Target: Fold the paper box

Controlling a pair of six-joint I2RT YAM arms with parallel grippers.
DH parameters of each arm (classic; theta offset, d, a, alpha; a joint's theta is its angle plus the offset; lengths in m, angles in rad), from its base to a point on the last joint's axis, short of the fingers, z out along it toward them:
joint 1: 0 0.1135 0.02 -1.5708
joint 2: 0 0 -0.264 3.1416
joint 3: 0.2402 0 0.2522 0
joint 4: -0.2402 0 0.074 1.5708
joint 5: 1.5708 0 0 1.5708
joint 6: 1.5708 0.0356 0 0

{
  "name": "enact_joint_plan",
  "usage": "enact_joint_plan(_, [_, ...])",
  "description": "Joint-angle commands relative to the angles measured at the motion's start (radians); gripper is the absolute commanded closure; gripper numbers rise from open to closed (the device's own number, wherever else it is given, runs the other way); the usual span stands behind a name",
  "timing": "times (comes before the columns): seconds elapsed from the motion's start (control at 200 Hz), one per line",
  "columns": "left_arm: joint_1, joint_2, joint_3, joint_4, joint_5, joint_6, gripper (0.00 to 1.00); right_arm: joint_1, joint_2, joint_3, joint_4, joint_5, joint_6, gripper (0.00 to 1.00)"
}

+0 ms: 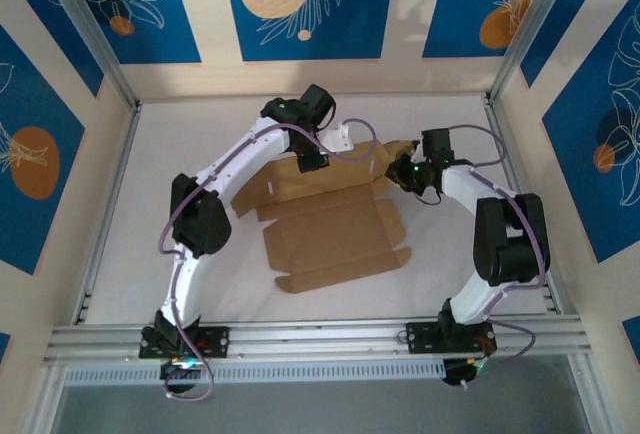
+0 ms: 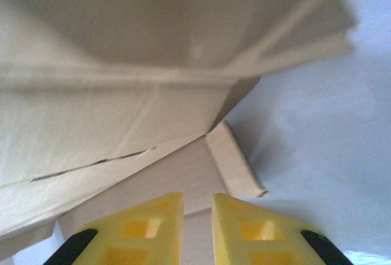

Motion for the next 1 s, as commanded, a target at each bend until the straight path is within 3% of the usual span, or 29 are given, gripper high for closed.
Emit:
enact_joint_plan(0.0, [-0.005,0.019,-0.029,0.000,0.006,0.000,1.00,-0.017,0.046,0.057,-0.078,0.048,-0.029,0.80])
enact_joint_plan(0.415, [-0.009,0.020,-0.037,0.011,0.016,-0.004,1.00,0.009,0.183,0.106,-0.082,0.054,0.005,0.90])
enact_joint_plan(0.99, [-0.015,0.031,-0.028,0.019,0.007,-0.026,1.00,0.076,0.150,0.050,0.005,-0.156,0.066,0.89])
